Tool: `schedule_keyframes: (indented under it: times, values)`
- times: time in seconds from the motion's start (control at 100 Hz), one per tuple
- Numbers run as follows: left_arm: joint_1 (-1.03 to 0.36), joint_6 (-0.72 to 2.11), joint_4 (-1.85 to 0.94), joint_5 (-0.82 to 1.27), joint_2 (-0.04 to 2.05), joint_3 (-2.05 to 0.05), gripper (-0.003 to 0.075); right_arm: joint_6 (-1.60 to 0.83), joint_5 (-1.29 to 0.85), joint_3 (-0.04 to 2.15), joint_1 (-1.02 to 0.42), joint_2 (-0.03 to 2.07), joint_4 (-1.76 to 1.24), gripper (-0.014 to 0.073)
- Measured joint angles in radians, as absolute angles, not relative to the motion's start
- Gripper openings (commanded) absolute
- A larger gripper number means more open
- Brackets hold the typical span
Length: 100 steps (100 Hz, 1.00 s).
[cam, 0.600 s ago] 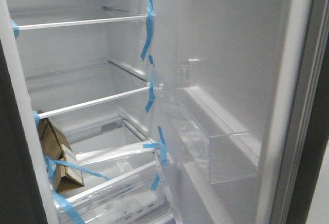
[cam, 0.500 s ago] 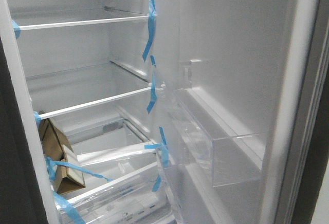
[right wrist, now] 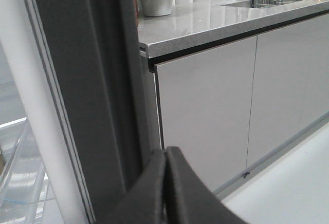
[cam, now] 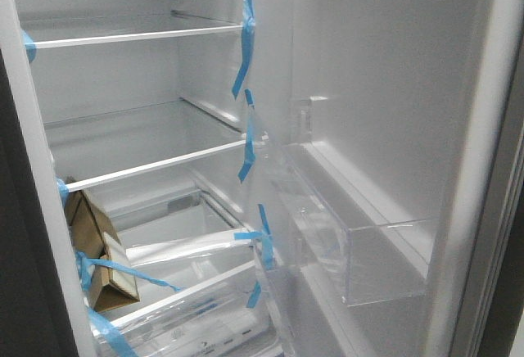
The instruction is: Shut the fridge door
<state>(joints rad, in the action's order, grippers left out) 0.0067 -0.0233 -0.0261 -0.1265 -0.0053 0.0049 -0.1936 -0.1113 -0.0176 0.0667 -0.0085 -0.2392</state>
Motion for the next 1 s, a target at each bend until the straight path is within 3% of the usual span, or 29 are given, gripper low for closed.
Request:
schedule_keyframes:
  times: [0.87, 1.0]
  values:
    - [0.007, -0.023, -0.026, -0.126, -0.005, 0.005, -0.002, -0.194, -0.071, -0.018, 0.067, -0.009, -0.315, -0.0046]
    - [0.007, -0.023, -0.026, -0.126, -0.005, 0.005, -0.002, -0.194, -0.075, 0.076, 0.067, 0.057, -0.344, -0.0046]
